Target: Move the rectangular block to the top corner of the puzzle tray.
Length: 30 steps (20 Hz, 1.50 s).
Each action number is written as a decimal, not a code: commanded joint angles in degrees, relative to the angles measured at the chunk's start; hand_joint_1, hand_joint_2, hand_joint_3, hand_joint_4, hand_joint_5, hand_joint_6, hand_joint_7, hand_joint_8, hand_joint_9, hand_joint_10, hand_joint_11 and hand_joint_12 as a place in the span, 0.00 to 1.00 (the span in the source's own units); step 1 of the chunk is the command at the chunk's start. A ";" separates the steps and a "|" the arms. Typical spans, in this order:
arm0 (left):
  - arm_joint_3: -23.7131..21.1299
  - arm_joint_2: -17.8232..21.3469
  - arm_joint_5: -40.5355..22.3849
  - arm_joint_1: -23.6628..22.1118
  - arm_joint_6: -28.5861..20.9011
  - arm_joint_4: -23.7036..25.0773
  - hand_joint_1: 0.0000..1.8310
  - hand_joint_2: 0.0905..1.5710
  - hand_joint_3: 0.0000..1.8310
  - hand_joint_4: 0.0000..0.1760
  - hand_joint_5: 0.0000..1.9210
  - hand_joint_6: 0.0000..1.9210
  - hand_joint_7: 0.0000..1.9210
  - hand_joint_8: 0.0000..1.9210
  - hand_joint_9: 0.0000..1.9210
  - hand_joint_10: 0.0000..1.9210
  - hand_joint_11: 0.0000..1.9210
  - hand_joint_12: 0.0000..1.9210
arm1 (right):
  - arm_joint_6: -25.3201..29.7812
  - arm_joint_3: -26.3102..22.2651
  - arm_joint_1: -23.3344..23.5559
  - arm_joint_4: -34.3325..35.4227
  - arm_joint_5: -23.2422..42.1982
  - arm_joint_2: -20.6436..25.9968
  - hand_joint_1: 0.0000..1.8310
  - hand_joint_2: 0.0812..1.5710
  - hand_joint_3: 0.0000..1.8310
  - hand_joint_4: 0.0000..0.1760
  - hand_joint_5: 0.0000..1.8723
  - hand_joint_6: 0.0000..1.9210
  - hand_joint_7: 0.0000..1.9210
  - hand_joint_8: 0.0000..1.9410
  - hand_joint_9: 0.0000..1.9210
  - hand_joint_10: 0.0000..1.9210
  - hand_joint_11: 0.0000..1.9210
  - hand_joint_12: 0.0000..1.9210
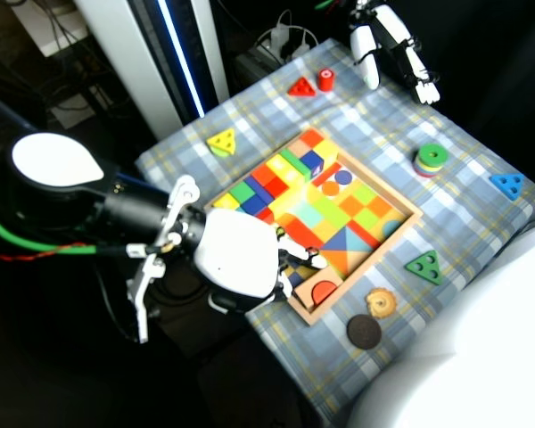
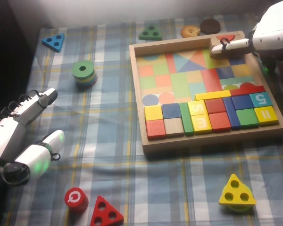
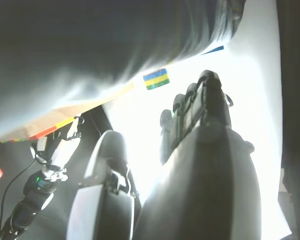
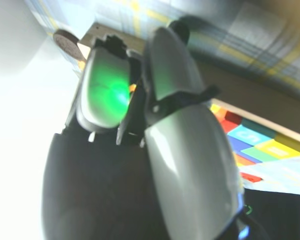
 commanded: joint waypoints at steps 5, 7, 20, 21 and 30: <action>0.34 0.19 -6.55 -0.26 -0.46 2.26 0.39 0.89 0.00 0.36 0.13 0.00 0.08 0.00 0.02 0.00 0.00 0.00 | -0.19 -0.40 1.22 1.64 -1.76 0.98 0.93 0.72 0.00 0.00 0.04 0.00 0.70 1.00 0.83 1.00 0.87 1.00; 0.37 0.19 -6.54 -0.26 -0.47 2.24 0.38 0.89 0.00 0.36 0.13 0.00 0.08 0.00 0.02 0.00 0.00 0.00 | -0.35 -1.95 1.82 1.64 -1.76 2.25 0.91 0.72 0.00 0.00 0.08 0.01 0.73 1.00 0.86 1.00 0.89 1.00; 0.45 0.23 -6.80 -0.09 -0.54 2.23 0.36 0.89 0.00 0.49 0.13 0.00 0.08 0.00 0.02 0.00 0.00 0.00 | -16.52 -16.64 5.65 17.03 -5.16 15.72 0.95 0.72 0.00 0.00 0.17 0.00 0.63 1.00 0.77 1.00 0.80 1.00; 0.36 0.28 -7.05 0.06 -0.60 2.23 0.36 0.89 0.00 0.47 0.13 0.00 0.08 0.00 0.02 0.00 0.00 0.00 | -25.60 -18.38 5.28 26.48 -5.16 17.35 0.93 0.72 0.00 0.00 0.14 0.00 0.61 1.00 0.76 1.00 0.79 1.00; -0.03 0.62 -8.27 0.55 -1.11 2.09 0.35 0.90 0.00 0.37 0.12 0.00 0.08 0.00 0.02 0.00 0.00 0.00 | -90.04 -32.41 -21.21 104.96 22.60 24.35 0.09 0.92 0.00 0.00 0.08 0.00 0.31 0.33 0.22 0.62 0.04 0.91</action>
